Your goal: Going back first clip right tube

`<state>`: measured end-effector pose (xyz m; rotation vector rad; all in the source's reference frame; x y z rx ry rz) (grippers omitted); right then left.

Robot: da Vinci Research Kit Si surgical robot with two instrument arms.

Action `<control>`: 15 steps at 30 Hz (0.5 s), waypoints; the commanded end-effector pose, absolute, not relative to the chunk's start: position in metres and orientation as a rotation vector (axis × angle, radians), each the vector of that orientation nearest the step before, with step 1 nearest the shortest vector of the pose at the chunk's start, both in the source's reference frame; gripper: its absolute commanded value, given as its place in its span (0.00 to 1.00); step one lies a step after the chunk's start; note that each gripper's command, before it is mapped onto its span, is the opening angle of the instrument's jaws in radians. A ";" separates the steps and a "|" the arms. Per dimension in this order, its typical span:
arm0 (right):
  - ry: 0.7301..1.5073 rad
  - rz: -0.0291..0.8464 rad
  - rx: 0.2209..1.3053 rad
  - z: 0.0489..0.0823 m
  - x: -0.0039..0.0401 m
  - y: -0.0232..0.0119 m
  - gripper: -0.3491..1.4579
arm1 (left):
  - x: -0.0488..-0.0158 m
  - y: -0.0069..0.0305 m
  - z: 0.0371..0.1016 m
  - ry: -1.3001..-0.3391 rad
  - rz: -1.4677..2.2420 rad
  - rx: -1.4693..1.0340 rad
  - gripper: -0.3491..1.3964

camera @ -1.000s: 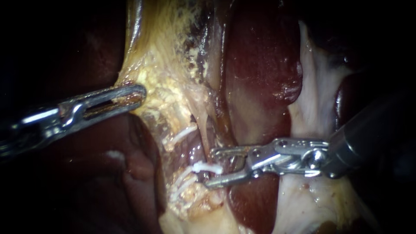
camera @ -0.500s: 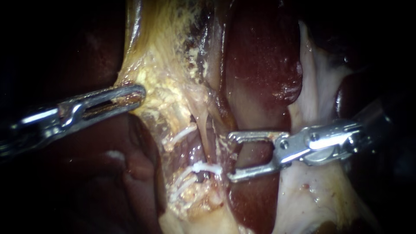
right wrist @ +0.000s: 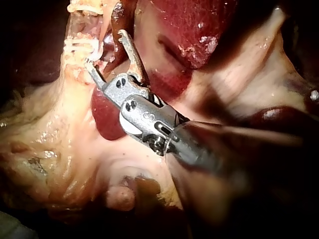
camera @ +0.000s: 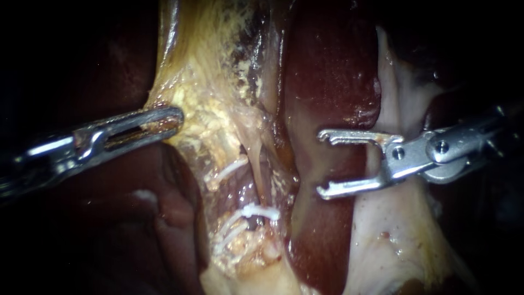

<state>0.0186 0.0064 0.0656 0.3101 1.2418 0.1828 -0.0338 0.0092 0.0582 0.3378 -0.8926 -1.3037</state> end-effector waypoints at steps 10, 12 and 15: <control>1.241 0.184 0.309 0.0656 0.0186 0.0063 0.52 | -0.0366 0.0078 0.0663 -0.863 -1.264 0.341 0.00; 1.242 0.179 0.305 0.0655 0.0185 0.0063 0.52 | -0.0377 0.0077 0.0674 -0.860 -1.259 0.347 0.00; 1.242 0.179 0.305 0.0655 0.0185 0.0063 0.52 | -0.0389 0.0079 0.0676 -0.862 -1.256 0.355 0.00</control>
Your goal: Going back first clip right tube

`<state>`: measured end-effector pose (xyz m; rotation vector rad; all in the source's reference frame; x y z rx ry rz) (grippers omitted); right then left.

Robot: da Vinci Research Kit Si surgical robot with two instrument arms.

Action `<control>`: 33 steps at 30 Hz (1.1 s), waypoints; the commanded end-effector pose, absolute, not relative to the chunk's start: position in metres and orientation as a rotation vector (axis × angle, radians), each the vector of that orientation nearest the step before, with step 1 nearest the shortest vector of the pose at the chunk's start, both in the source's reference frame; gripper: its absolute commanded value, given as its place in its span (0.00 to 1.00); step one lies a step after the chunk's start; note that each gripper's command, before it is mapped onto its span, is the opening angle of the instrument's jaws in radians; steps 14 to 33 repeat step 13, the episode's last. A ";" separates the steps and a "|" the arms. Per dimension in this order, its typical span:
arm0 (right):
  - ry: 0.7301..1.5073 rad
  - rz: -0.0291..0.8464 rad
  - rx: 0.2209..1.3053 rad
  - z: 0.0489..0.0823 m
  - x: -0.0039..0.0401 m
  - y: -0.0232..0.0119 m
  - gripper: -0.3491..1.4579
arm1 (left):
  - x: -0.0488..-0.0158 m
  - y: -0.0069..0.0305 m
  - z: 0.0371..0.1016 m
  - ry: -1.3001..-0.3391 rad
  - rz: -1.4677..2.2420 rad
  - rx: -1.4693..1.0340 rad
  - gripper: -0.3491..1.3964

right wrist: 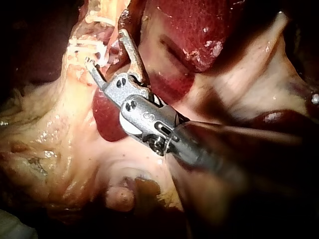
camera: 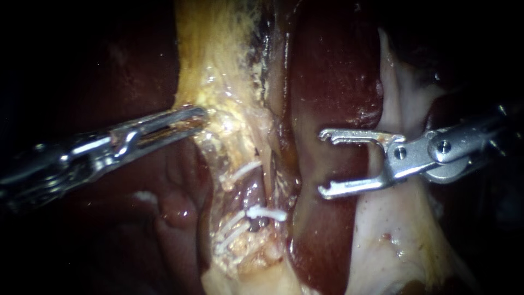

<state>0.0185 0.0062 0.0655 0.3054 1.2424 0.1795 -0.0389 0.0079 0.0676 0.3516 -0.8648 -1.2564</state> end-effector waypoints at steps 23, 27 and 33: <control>1.242 0.178 0.306 0.0655 0.0184 0.0062 0.52 | -0.0397 0.0080 0.0673 -0.862 -1.256 0.360 0.00; 1.242 0.178 0.306 0.0655 0.0184 0.0062 0.52 | -0.0397 0.0080 0.0673 -0.862 -1.256 0.360 0.00; 1.242 0.178 0.306 0.0655 0.0184 0.0062 0.52 | -0.0397 0.0080 0.0673 -0.862 -1.256 0.360 0.00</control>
